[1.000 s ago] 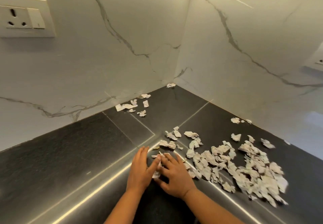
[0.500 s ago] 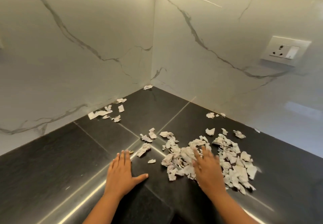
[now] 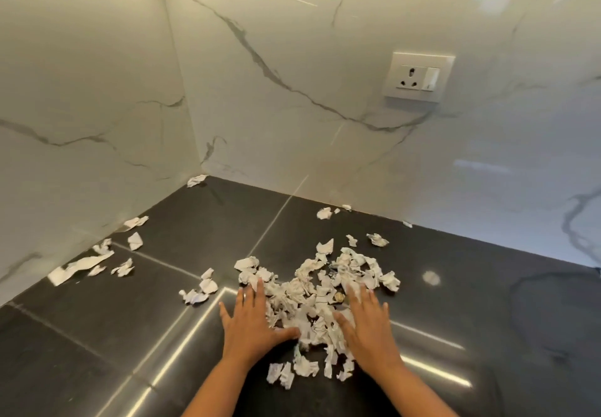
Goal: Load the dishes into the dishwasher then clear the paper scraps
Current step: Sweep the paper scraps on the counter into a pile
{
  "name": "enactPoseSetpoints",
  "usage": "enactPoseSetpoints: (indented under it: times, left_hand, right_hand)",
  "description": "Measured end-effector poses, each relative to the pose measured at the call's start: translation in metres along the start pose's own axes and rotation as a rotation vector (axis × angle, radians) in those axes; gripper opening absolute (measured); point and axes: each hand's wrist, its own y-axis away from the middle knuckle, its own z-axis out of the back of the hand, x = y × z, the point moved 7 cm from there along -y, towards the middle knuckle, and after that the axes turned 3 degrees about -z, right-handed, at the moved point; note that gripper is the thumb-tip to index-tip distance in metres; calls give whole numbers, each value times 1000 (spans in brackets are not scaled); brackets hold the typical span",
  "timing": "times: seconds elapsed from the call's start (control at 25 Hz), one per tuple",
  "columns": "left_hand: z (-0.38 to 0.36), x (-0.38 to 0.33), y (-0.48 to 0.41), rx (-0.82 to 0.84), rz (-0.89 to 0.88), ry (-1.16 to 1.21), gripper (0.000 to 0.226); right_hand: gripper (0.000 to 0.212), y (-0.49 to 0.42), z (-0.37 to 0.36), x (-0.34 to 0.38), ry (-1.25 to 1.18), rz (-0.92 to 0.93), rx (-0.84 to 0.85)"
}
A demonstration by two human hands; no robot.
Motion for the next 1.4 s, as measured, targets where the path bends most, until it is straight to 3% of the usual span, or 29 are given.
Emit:
enactPoseSetpoints:
  times: [0.08,0.2,0.28,0.44,0.52,0.6,0.68,0.8,0.88,0.96,1.04,1.12,1.2,1.32,1.4]
  left_hand:
    - [7,14,-15,-115,27,145,135]
    - [20,29,-25,-279,78,354,115]
    - [24,28,-24,-330,88,418,100]
    - [36,40,-33,-330,94,611,60]
    - [42,65,-44,-349,156,748,48]
    - [45,89,-50,-400,294,907,46]
    - [47,92,-53,-420,384,796,44]
    - [46,72,-64,-247,322,278,48]
    - [43,69,-73,-175,304,166,56]
    - [41,75,-77,-161,330,157,56]
    - [37,79,-81,-165,340,147,55]
    - [35,82,-84,-180,339,135,55]
    - [35,84,-85,-199,350,107,54]
    - [36,81,-88,-197,328,57,52]
    - [41,78,-88,-223,327,63,46]
  right_hand:
    - [85,-22,27,-34,8,-130,-115]
    - [68,-41,42,-81,79,-342,-43]
    - [71,-48,32,-70,112,-270,29]
    - [91,-40,2,2,-33,83,148]
    - [85,-49,10,12,-273,117,131]
    - [62,-74,32,0,-383,62,-18]
    - [44,-112,55,-32,-340,-65,-196]
    - [63,-160,51,-63,-188,-249,-67]
    - [67,-176,30,-50,-75,-165,6]
    - [68,-161,7,-13,6,62,21]
    - [63,-134,-9,20,-36,275,70]
    - [49,-123,-7,24,-268,323,110]
    - [45,-143,13,-4,-460,196,-48]
    - [45,-195,55,-89,-337,-197,-412]
    - [50,-225,74,-132,-236,-413,-408]
